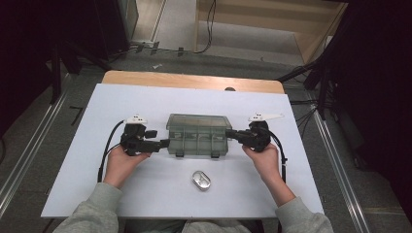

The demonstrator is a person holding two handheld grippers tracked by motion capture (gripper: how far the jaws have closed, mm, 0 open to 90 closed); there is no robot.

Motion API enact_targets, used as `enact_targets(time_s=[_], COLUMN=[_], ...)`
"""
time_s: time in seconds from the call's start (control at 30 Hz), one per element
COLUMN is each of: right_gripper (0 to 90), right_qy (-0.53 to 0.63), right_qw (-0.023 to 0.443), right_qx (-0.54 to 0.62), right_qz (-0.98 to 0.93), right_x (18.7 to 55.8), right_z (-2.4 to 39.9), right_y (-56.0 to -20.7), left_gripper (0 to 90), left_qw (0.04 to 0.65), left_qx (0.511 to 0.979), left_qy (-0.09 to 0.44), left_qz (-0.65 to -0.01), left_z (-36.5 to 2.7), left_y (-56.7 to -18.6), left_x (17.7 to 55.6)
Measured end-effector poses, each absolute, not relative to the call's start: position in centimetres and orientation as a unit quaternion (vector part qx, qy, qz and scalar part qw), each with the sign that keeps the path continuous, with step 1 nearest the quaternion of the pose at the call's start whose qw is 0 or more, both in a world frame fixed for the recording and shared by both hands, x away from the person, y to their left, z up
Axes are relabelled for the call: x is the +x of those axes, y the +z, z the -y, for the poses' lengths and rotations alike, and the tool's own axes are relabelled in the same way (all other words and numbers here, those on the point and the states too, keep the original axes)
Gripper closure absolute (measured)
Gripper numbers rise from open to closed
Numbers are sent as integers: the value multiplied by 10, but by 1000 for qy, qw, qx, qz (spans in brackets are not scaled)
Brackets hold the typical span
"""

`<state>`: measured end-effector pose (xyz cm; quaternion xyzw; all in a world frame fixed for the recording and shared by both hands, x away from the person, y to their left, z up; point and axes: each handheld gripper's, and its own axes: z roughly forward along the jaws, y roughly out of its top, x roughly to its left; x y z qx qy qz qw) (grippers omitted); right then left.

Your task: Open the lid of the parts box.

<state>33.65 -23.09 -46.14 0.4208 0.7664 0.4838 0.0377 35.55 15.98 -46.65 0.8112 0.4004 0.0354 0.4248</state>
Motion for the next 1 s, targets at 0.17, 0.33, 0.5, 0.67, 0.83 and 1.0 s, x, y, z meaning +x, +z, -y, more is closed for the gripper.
enact_targets(time_s=[0.17,0.33,0.5,0.67,0.83,1.0], right_gripper=[878,878,877,878,877,877], right_qy=[486,485,487,488,489,490], right_qw=[38,36,36,37,37,37], right_qx=[420,419,420,418,418,419], right_qz=[-765,-766,-765,-765,-765,-764], right_x=[337,338,338,339,339,339], right_z=[230,229,229,229,230,230], right_y=[-461,-461,-461,-460,-460,-460], left_gripper=[278,278,301,303,344,435], left_qw=[419,423,424,427,435,437], left_qx=[814,810,810,808,804,807], left_qy=[41,36,42,48,49,58], left_qz=[-399,-404,-404,-403,-403,-392], left_z=[-158,-156,-155,-152,-148,-143], left_y=[-468,-470,-470,-469,-469,-467], left_x=[364,374,379,389,400,402])
